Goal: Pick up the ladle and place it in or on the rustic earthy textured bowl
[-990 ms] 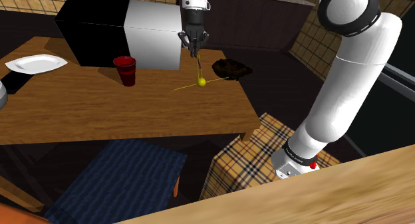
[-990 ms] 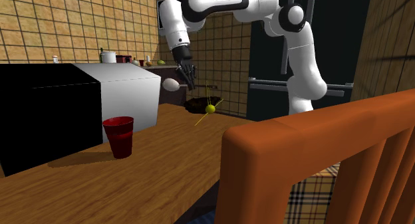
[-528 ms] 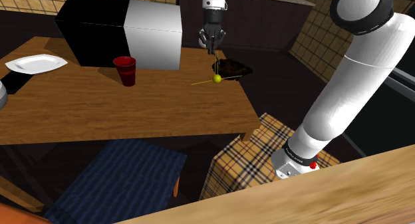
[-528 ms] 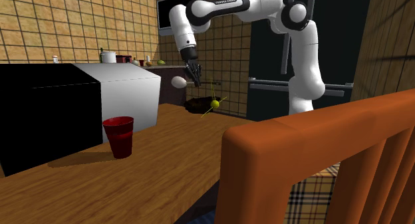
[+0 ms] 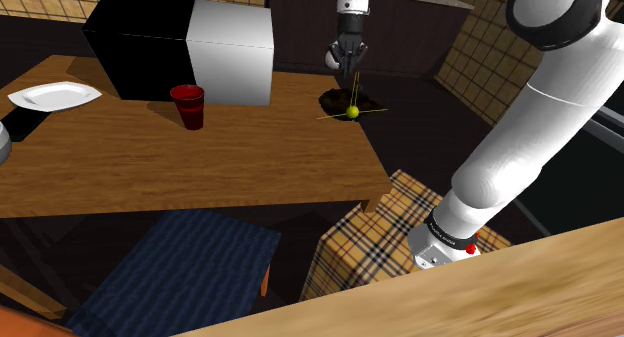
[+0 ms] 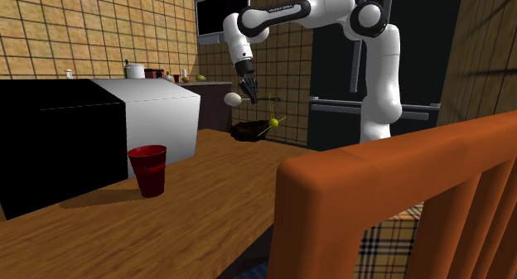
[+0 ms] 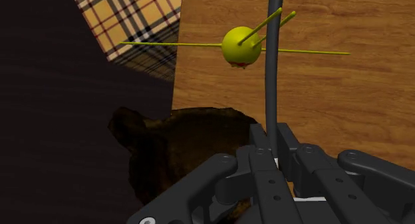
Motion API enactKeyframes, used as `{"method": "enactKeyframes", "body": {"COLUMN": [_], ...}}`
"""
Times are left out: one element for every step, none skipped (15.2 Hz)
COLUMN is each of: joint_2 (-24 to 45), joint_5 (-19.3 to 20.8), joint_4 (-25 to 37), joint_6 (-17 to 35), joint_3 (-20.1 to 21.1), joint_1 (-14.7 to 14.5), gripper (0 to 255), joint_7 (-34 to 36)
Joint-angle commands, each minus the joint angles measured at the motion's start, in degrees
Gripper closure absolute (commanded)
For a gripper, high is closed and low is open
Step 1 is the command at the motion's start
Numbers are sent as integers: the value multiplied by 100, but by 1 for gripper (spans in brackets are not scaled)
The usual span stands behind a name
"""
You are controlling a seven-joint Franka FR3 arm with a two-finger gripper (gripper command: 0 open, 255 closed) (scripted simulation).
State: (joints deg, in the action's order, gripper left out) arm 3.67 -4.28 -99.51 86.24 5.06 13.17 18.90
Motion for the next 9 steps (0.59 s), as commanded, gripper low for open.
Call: {"method": "enactKeyframes", "body": {"joint_2": [-1, -4, 0, 9, 26, 27, 30, 34, 40], "joint_5": [61, 96, 131, 167, 209, 209, 209, 209, 209], "joint_4": [20, 24, 36, 53, 83, 8, -66, -138, -208], "joint_6": [-36, -50, -66, -81, -100, -24, 53, 129, 204], "joint_3": [-107, -170, -232, -296, -369, -369, -369, -369, -369], "joint_1": [118, 188, 257, 326, 407, 407, 406, 406, 406], "gripper": [255, 255, 255, 255, 255, 255, 255, 255, 255], "joint_7": [-229, -358, -488, -617, -768, -771, -773, -776, -778]}}
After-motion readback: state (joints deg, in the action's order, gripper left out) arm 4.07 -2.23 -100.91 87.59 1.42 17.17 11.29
